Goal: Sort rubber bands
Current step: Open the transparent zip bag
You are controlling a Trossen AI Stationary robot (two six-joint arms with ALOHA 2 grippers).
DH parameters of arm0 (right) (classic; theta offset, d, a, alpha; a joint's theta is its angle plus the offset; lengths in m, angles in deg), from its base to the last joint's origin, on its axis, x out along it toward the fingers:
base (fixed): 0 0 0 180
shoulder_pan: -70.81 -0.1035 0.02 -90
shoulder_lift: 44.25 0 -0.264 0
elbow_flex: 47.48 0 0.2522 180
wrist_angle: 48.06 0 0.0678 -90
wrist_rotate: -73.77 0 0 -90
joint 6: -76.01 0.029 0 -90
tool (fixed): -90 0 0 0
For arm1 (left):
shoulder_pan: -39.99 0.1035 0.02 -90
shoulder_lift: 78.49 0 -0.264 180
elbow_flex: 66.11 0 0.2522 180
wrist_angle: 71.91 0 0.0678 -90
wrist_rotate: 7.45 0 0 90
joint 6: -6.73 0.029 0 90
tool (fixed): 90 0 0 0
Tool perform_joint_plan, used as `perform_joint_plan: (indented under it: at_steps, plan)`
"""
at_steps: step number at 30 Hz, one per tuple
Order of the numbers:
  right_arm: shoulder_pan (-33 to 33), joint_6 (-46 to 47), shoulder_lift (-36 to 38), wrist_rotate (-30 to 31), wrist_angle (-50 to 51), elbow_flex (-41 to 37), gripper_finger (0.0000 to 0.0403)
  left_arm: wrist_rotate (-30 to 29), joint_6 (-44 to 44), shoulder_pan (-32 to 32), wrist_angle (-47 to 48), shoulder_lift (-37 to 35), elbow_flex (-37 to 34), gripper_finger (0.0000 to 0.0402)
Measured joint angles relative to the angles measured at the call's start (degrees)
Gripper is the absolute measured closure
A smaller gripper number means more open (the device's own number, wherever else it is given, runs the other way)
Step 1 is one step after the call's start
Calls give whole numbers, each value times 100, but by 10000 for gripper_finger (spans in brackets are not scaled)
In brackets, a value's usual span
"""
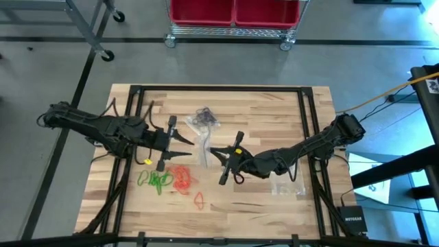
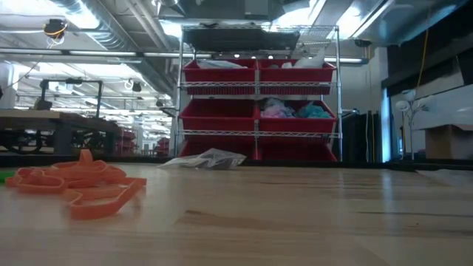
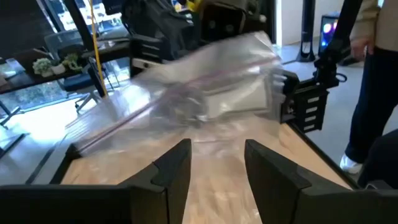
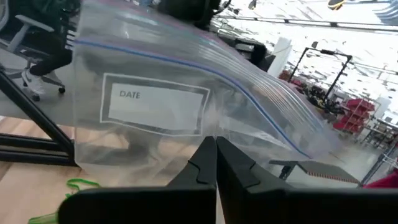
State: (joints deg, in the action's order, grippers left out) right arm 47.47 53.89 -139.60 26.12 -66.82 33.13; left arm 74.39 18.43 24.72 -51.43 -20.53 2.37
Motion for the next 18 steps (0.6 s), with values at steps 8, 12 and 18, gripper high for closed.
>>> perform_joint_plan:
  at_steps: [8, 12, 18]
  plan:
    - [103, 133, 0, -141, 175, 0, 403, -161, 241, 3, -209, 168, 0, 256]
    - [103, 134, 0, -143, 271, -2, 403, -213, 133, 75, -421, 163, 2, 256]
    - [101, 133, 0, -143, 271, 0, 403, 29, -430, 64, -417, 363, 2, 256]
